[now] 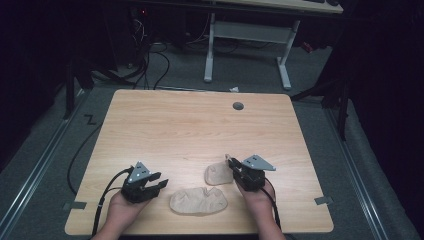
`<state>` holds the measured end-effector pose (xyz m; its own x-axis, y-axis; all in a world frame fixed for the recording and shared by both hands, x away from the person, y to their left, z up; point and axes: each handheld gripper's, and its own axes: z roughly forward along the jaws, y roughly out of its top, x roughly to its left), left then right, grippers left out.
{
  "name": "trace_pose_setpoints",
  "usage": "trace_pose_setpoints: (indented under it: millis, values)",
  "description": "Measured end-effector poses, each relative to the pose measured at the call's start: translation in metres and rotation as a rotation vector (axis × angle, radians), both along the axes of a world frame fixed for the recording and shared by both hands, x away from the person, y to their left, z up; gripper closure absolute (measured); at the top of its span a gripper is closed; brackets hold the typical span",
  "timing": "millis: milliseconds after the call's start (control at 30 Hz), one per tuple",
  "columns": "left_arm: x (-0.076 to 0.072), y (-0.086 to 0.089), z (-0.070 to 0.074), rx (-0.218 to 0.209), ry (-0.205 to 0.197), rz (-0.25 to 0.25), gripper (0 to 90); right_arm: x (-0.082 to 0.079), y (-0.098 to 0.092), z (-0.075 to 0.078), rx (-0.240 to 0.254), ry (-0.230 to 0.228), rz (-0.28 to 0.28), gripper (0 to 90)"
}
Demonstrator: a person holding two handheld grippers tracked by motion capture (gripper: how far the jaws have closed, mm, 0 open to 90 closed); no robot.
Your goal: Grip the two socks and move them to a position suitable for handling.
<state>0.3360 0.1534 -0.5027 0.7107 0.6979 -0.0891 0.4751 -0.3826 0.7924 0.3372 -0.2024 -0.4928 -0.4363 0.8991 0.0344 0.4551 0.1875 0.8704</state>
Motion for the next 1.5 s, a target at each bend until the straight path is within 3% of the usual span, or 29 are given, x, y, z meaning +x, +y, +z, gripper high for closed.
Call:
trace_pose_setpoints:
  millis: [200,433,500,600,800,933,1033,1200,1500]
  values:
    - [0.006,-0.01,0.0,0.0,0.004,-0.025,59.5,-0.008,-0.024,-0.005,-0.027,0.013,-0.08,76.6]
    - [0.013,-0.017,-0.002,0.0,0.011,-0.04,59.4,-0.019,-0.046,-0.001,-0.04,-0.01,-0.138,73.9]
    - [0.012,-0.018,-0.001,0.001,0.007,-0.038,59.4,-0.019,-0.049,-0.002,-0.042,0.0,-0.135,77.8]
    - [0.011,-0.017,0.001,-0.001,-0.003,-0.034,59.6,-0.016,-0.048,-0.007,-0.086,0.029,-0.108,88.0]
    - [0.012,-0.012,0.001,-0.002,-0.01,-0.014,62.9,-0.001,-0.032,-0.019,-0.141,0.135,0.003,90.0]
    - [0.011,-0.009,0.002,-0.006,-0.008,-0.004,62.0,-0.001,-0.011,-0.02,-0.152,0.139,0.088,89.9]
    - [0.009,-0.005,0.002,-0.001,-0.009,-0.001,62.0,0.002,0.002,-0.024,-0.194,0.151,0.089,89.9]
    - [0.004,0.006,0.005,-0.007,-0.018,0.025,61.6,0.011,0.006,-0.033,-0.194,0.205,0.067,90.0]
    - [-0.007,0.029,0.003,-0.003,-0.013,0.076,60.3,0.021,0.038,-0.033,-0.225,0.186,0.114,90.0]
